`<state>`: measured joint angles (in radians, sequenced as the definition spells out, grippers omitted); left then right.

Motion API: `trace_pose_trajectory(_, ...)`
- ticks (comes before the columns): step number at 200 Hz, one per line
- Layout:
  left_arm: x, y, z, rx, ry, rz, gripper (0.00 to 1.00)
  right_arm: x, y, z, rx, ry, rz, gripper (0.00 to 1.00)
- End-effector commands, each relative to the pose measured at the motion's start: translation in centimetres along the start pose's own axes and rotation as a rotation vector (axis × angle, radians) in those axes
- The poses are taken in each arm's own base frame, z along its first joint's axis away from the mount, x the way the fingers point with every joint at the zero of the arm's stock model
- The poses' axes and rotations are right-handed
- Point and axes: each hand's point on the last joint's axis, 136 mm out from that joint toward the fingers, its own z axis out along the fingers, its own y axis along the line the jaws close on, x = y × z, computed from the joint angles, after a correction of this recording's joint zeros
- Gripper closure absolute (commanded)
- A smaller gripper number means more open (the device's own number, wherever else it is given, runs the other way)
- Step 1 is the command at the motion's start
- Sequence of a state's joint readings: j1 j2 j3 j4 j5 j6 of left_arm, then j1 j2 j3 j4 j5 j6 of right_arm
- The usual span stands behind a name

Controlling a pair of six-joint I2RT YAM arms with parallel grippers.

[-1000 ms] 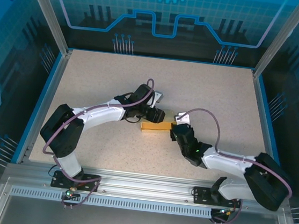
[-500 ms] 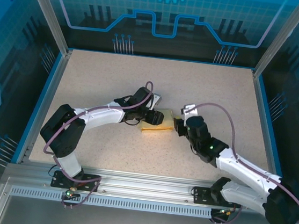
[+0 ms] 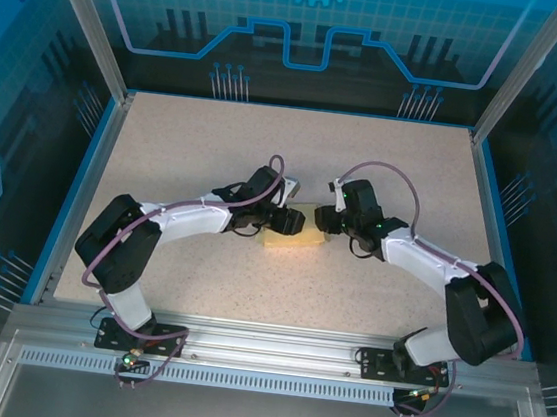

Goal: Fold the paper box

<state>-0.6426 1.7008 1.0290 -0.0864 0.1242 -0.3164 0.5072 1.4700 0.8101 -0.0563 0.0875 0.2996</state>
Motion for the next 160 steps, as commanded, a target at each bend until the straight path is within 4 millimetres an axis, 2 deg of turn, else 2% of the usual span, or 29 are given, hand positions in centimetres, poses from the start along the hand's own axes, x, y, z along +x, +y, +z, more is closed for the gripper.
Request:
trace_pose_trajectory(1, 0.5, 0.3, 0.3, -0.009, -0.006, -0.021, 0.42, -0.5, 0.5, 0.5, -0.042, 0.017, 0.037, 0.5)
trace_pose_trajectory(68, 2.0, 0.9, 1.3, -0.009, 0.002, -0.049, 0.41, 3.4, -0.6, 3.2, -0.008, 0.13, 0.072, 0.51)
trace_pose_trajectory(108, 2.7, 1.3, 1.7, -0.018, -0.001, -0.06, 0.41, 5.0, -1.1, 4.0, 0.01, 0.167, 0.082, 0.52)
trace_pose_trajectory(138, 2.7, 1.2, 1.9, -0.014, -0.005, -0.067, 0.4, 5.0, -1.2, 3.9, 0.014, 0.165, 0.077, 0.52)
trace_pose_trajectory(160, 1.4, 0.7, 1.0, -0.01, -0.042, -0.05, 0.38, 3.6, -0.8, 3.1, 0.006, 0.133, 0.058, 0.52)
